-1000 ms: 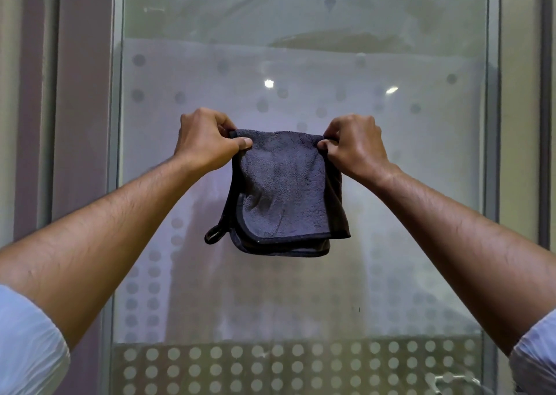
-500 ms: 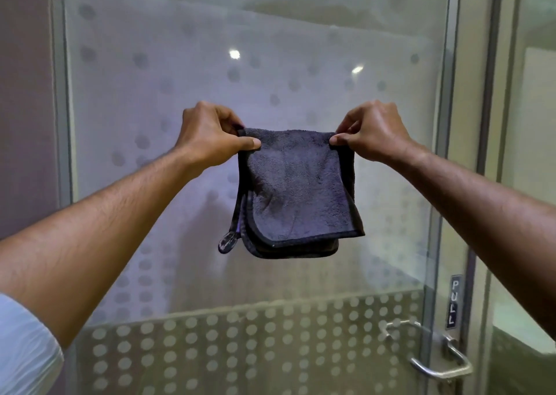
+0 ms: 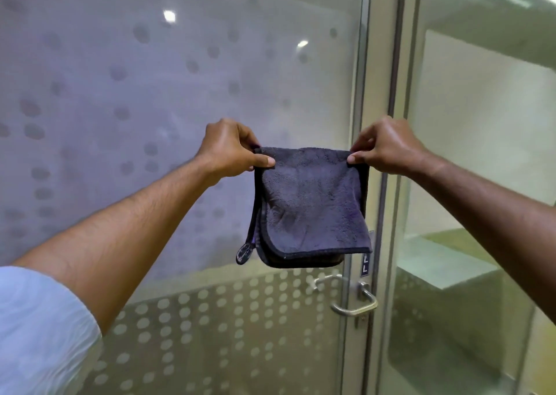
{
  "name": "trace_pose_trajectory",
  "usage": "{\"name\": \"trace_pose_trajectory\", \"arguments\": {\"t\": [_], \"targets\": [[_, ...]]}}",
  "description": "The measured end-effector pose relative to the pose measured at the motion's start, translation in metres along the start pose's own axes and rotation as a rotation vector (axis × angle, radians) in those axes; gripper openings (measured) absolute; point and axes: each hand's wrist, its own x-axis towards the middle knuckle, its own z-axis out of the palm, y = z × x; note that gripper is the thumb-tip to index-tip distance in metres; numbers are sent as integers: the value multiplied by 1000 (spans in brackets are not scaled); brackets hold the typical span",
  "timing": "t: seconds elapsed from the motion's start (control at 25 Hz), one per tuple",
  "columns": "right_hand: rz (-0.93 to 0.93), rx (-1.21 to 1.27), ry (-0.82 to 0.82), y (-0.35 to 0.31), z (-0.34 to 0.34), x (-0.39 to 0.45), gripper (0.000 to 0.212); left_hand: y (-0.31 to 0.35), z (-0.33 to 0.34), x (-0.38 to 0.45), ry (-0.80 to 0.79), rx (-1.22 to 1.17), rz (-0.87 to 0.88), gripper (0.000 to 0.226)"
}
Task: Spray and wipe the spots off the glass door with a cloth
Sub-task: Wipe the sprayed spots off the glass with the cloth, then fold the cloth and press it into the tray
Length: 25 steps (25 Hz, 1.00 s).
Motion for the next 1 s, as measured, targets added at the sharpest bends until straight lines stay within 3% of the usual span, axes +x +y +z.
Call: {"name": "trace_pose_trajectory", "arguments": {"t": [0.52,1.0], "targets": [[263,-143,-254,223,-127,-172,17,116,269,-58,-389,-139,44,28],[662,-288,-258,379,-235,-308,6,236,498,-102,-751,-337,167,29]]}}
